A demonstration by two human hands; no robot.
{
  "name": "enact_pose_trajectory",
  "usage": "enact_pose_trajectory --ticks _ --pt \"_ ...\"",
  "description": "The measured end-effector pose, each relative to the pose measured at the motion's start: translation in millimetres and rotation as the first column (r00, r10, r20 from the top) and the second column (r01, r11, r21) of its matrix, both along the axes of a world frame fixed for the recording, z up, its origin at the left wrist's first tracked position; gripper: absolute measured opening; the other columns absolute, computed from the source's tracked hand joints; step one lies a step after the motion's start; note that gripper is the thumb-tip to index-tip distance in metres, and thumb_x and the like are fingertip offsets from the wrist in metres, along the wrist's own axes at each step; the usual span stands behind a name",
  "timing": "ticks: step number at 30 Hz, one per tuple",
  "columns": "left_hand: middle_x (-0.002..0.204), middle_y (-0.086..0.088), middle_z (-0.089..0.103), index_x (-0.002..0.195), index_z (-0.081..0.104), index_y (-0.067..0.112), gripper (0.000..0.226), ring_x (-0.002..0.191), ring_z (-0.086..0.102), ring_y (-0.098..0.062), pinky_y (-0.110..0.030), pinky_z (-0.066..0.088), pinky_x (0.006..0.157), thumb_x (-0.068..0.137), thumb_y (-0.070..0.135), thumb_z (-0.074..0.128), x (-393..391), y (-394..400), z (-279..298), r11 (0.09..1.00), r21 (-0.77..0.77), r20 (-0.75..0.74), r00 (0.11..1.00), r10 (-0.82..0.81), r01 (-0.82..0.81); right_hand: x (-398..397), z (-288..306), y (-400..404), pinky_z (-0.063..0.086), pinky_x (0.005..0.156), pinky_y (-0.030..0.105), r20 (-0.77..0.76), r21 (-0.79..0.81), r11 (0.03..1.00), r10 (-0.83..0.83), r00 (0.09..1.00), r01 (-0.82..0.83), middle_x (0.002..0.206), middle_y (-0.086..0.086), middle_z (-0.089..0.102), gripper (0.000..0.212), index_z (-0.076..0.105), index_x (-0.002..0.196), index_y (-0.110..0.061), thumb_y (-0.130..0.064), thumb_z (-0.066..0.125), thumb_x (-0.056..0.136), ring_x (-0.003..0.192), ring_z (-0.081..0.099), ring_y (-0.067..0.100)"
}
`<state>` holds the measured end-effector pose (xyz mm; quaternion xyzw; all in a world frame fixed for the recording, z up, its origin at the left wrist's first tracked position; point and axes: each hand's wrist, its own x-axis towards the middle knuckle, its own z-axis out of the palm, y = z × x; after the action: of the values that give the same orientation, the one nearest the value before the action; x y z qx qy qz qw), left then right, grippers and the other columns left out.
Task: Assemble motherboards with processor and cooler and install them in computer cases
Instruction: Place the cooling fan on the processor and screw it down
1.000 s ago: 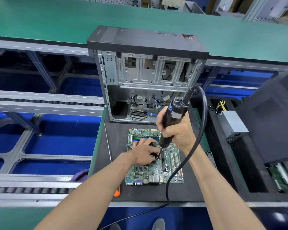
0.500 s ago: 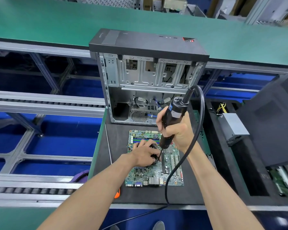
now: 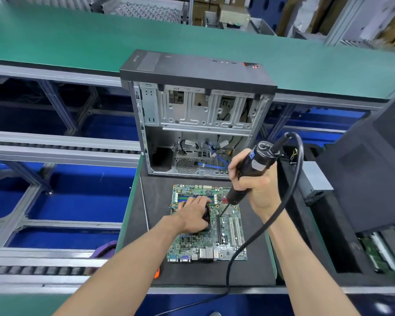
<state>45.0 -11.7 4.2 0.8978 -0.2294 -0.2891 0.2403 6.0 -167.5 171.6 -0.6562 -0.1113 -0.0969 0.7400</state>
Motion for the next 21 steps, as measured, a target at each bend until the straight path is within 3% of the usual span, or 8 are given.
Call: enact_pose_trajectory --ticks 3,6,9,12,14,18,21 --pt "0.137 0.004 0.043 0.142 0.028 0.033 0.07 0.123 0.03 -0.019 -0.039 0.018 0.1 0.08 0.021 0.06 -2.2 -0.4 -0.3 1.0 -0.001 0.01 1.0 0.012 -0.012 -3.4 0.8 -3.5 0.042 0.053 0.021 0.019 -0.003 0.996 -0.084 0.996 0.084 0.064 0.007 0.06 0.037 0.057 0.074 0.006 -0.011 0.059 0.042 0.057 0.054 0.019" --pt "0.148 0.003 0.04 0.15 0.024 0.031 0.079 0.136 0.028 -0.02 -0.046 0.016 0.114 0.08 0.028 0.062 -7.8 2.7 -3.3 0.997 -0.051 0.053 0.997 0.06 -0.058 -3.8 3.3 -1.6 0.045 0.052 0.027 0.061 -0.044 0.995 -0.085 0.995 0.088 0.066 0.005 0.064 0.028 0.065 0.071 -0.006 0.0 0.062 0.044 0.059 0.058 0.018" --pt "0.152 0.002 0.038 0.153 0.023 0.029 0.087 0.141 0.028 -0.022 -0.045 0.022 0.118 0.079 0.048 0.063 -13.1 12.4 -9.5 0.991 -0.059 0.151 0.98 0.128 -0.12 -4.3 1.8 6.8 0.043 0.048 0.032 0.051 -0.122 0.991 -0.04 0.998 0.046 0.066 0.002 0.064 0.043 0.069 0.071 -0.019 0.016 0.055 0.051 0.059 0.057 0.022" --pt "0.147 0.002 0.041 0.153 0.026 0.026 0.091 0.137 0.036 -0.023 -0.043 0.028 0.115 0.078 0.062 0.065 -18.0 23.0 -11.8 0.979 -0.075 0.163 0.966 0.202 -0.192 -3.3 -0.8 17.6 0.046 0.053 0.028 0.004 -0.162 0.987 -0.002 1.0 0.003 0.068 0.002 0.066 0.034 0.067 0.072 -0.014 0.015 0.058 0.057 0.061 0.06 0.019" --pt "0.14 0.002 0.046 0.148 0.033 0.025 0.085 0.132 0.043 -0.023 -0.042 0.034 0.112 0.079 0.062 0.066 -19.1 28.1 -10.1 0.975 -0.086 0.17 0.961 0.219 -0.207 -2.8 -2.3 22.5 0.047 0.059 0.03 -0.002 -0.228 0.973 0.014 1.0 -0.014 0.069 0.009 0.065 0.027 0.068 0.071 -0.013 0.01 0.062 0.057 0.063 0.061 0.025" --pt "0.143 0.001 0.048 0.147 0.04 0.025 0.068 0.13 0.048 -0.024 -0.043 0.038 0.109 0.088 0.053 0.061 -19.9 32.7 -0.7 0.973 -0.086 0.167 0.96 0.225 -0.213 -7.0 -7.1 28.2 0.047 0.059 0.051 0.043 -0.448 0.893 0.072 0.996 -0.045 0.068 0.019 0.06 0.024 0.062 0.072 -0.012 0.011 0.059 0.065 0.063 0.054 0.039" --pt "0.138 0.0 0.052 0.14 0.049 0.027 0.051 0.126 0.051 -0.023 -0.044 0.04 0.108 0.094 0.045 0.058 -16.2 34.4 4.9 0.951 -0.157 0.071 0.957 0.281 -0.267 -11.0 -10.1 28.1 0.034 0.056 0.034 0.048 -0.559 0.829 0.074 0.996 -0.035 0.062 0.006 0.051 0.029 0.057 0.068 -0.022 0.006 0.058 0.061 0.06 0.04 0.016"
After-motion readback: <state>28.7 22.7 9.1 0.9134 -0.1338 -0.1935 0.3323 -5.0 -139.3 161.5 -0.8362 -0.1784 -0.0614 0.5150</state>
